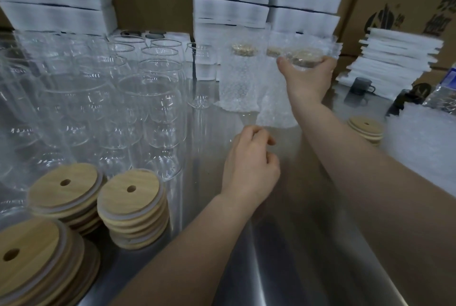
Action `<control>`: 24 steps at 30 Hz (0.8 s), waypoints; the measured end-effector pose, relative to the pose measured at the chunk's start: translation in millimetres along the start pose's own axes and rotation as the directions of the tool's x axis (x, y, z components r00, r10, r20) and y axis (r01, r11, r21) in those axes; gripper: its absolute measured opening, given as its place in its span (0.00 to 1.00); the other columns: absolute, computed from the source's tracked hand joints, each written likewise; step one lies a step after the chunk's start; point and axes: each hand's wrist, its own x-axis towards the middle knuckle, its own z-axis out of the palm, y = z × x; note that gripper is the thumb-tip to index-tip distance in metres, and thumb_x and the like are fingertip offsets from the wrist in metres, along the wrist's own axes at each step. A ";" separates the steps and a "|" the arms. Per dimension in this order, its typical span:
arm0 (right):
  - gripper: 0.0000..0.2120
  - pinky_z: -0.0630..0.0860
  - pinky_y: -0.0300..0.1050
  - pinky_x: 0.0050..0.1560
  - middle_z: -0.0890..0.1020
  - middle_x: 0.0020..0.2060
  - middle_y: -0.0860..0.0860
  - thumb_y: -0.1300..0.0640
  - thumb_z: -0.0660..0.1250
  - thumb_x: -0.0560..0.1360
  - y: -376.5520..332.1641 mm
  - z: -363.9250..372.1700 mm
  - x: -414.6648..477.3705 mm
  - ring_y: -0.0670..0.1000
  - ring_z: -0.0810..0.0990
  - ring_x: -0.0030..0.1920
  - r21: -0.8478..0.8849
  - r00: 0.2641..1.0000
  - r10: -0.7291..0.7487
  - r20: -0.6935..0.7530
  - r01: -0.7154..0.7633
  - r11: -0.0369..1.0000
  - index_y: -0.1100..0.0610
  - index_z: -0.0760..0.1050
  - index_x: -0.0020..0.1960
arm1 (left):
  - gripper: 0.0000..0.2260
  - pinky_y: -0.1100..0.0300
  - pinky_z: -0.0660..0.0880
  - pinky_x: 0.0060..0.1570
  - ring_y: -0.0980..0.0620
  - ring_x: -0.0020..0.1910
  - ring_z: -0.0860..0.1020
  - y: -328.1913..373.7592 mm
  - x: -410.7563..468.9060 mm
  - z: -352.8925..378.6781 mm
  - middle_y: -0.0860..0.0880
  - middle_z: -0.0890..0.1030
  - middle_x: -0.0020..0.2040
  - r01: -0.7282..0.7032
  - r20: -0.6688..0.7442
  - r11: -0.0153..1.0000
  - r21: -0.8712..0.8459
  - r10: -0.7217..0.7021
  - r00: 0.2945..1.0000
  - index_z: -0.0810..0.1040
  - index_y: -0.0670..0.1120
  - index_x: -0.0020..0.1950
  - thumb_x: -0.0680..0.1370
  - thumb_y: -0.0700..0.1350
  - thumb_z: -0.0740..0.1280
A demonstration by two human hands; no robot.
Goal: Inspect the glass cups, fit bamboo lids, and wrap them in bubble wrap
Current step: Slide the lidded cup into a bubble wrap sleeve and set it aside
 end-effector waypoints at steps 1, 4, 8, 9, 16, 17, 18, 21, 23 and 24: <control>0.39 0.70 0.42 0.60 0.72 0.64 0.54 0.45 0.78 0.68 2.6 1.8 6.2 0.54 0.73 0.61 -0.022 0.999 0.011 -0.034 -0.012 1.000 0.60 0.63 0.69 | 0.09 0.53 0.71 0.51 0.45 0.50 0.75 -0.5 1.2 -0.1 0.50 0.74 0.57 0.016 -0.001 1.000 -0.004 -0.016 1.000 0.76 0.44 0.52 0.74 0.37 0.61; 0.38 0.70 0.51 0.66 0.70 0.68 0.55 0.42 0.75 0.69 11.4 -0.7 22.0 0.58 0.70 0.66 -0.130 0.986 0.073 -0.147 -0.092 0.987 0.57 0.61 0.69 | 0.08 0.56 0.69 0.48 0.45 0.49 0.75 -2.8 4.4 0.7 0.50 0.75 0.54 0.064 -0.001 0.998 -0.008 -0.064 0.998 0.77 0.45 0.50 0.75 0.37 0.61; 0.39 0.66 0.53 0.67 0.67 0.69 0.56 0.41 0.73 0.69 21.8 -8.9 38.8 0.61 0.66 0.69 -0.253 0.959 0.139 -0.247 -0.203 0.946 0.56 0.59 0.71 | 0.08 0.57 0.69 0.48 0.47 0.51 0.74 -3.7 5.9 3.4 0.50 0.76 0.52 0.077 0.030 0.997 0.022 -0.077 0.997 0.78 0.47 0.50 0.75 0.39 0.62; 0.40 0.66 0.53 0.68 0.66 0.70 0.56 0.41 0.73 0.69 23.4 -10.0 43.3 0.60 0.65 0.69 -0.240 0.955 0.154 -0.252 -0.216 0.946 0.56 0.59 0.71 | 0.07 0.55 0.70 0.50 0.47 0.52 0.74 -3.8 6.0 3.6 0.50 0.76 0.51 0.077 0.036 0.997 0.021 -0.078 0.996 0.78 0.47 0.50 0.75 0.39 0.62; 0.41 0.67 0.55 0.67 0.66 0.71 0.55 0.41 0.75 0.68 31.7 -11.1 63.0 0.60 0.68 0.68 -0.178 0.968 0.162 -0.191 -0.197 0.964 0.55 0.59 0.71 | 0.07 0.51 0.72 0.52 0.46 0.50 0.75 -4.1 7.5 2.4 0.49 0.77 0.49 0.101 0.033 0.995 -0.013 -0.100 0.994 0.79 0.46 0.48 0.75 0.39 0.63; 0.41 0.68 0.56 0.67 0.66 0.71 0.54 0.42 0.76 0.68 32.6 -11.7 64.5 0.60 0.69 0.68 -0.170 0.971 0.158 -0.179 -0.189 0.967 0.55 0.59 0.71 | 0.07 0.51 0.72 0.52 0.46 0.50 0.75 -3.9 7.5 2.3 0.49 0.78 0.49 0.104 0.036 0.994 -0.010 -0.104 0.994 0.79 0.46 0.48 0.75 0.39 0.63; 0.41 0.69 0.56 0.67 0.67 0.71 0.54 0.42 0.76 0.67 33.7 -12.3 65.8 0.60 0.69 0.67 -0.162 0.973 0.156 -0.171 -0.184 0.970 0.55 0.60 0.70 | 0.07 0.51 0.72 0.52 0.46 0.50 0.75 -3.9 7.6 2.2 0.49 0.78 0.49 0.106 0.039 0.994 -0.007 -0.105 0.994 0.79 0.46 0.48 0.75 0.39 0.63; 0.41 0.70 0.57 0.66 0.67 0.70 0.54 0.42 0.77 0.66 36.9 -13.8 68.3 0.59 0.70 0.66 -0.151 0.976 0.145 -0.161 -0.170 0.974 0.54 0.60 0.70 | 0.07 0.51 0.72 0.53 0.45 0.50 0.75 -3.4 8.2 2.1 0.49 0.78 0.50 0.104 0.049 0.995 -0.008 -0.104 0.993 0.79 0.46 0.48 0.75 0.39 0.63; 0.41 0.69 0.57 0.67 0.66 0.70 0.54 0.42 0.76 0.67 38.2 -14.1 68.5 0.59 0.69 0.67 -0.155 0.978 0.148 -0.150 -0.171 0.973 0.54 0.59 0.71 | 0.07 0.51 0.72 0.52 0.45 0.49 0.75 -3.5 8.3 2.2 0.49 0.78 0.50 0.104 0.053 0.995 -0.006 -0.104 0.993 0.79 0.47 0.48 0.75 0.39 0.63; 0.42 0.67 0.57 0.69 0.65 0.71 0.54 0.41 0.76 0.67 37.9 -14.4 68.0 0.59 0.68 0.68 -0.167 0.977 0.160 -0.141 -0.183 0.969 0.53 0.58 0.71 | 0.07 0.52 0.72 0.51 0.46 0.48 0.75 -3.8 8.3 2.3 0.50 0.78 0.50 0.105 0.052 0.994 -0.007 -0.104 0.993 0.79 0.47 0.48 0.75 0.39 0.63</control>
